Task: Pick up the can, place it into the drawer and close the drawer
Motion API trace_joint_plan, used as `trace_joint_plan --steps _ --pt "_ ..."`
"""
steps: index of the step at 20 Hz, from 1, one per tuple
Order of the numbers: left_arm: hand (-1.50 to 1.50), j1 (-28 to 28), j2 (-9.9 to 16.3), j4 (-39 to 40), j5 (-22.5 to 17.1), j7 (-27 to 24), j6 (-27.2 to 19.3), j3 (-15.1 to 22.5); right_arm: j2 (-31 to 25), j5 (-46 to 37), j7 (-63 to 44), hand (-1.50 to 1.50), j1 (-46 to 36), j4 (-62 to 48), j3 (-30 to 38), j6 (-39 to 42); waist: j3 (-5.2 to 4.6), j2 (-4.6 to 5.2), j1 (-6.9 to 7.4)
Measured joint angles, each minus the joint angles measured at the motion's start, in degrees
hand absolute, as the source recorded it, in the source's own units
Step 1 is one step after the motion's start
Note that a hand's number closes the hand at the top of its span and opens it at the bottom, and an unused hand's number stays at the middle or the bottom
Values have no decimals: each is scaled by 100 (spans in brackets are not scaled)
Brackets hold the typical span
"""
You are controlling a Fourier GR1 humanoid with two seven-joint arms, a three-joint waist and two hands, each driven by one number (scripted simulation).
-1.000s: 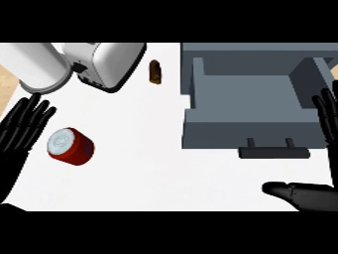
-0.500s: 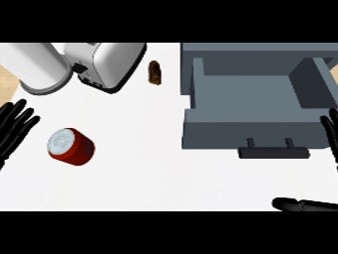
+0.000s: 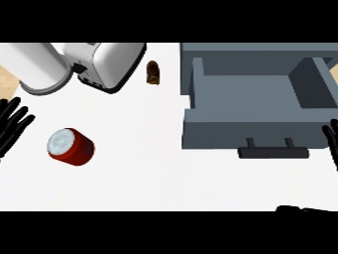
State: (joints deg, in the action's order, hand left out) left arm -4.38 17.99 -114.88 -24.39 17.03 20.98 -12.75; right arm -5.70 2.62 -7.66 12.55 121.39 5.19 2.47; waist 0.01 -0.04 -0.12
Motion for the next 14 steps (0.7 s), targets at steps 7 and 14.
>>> trace_joint_plan --steps 7,14 --pt "-150 304 -142 541 301 -136 132 -65 21 61 220 -150 28 -216 206 206 -1 2 -4" --pt "-150 382 -357 1389 881 -884 374 -56 44 190 489 -150 297 -216 439 480 -2 2 -13"
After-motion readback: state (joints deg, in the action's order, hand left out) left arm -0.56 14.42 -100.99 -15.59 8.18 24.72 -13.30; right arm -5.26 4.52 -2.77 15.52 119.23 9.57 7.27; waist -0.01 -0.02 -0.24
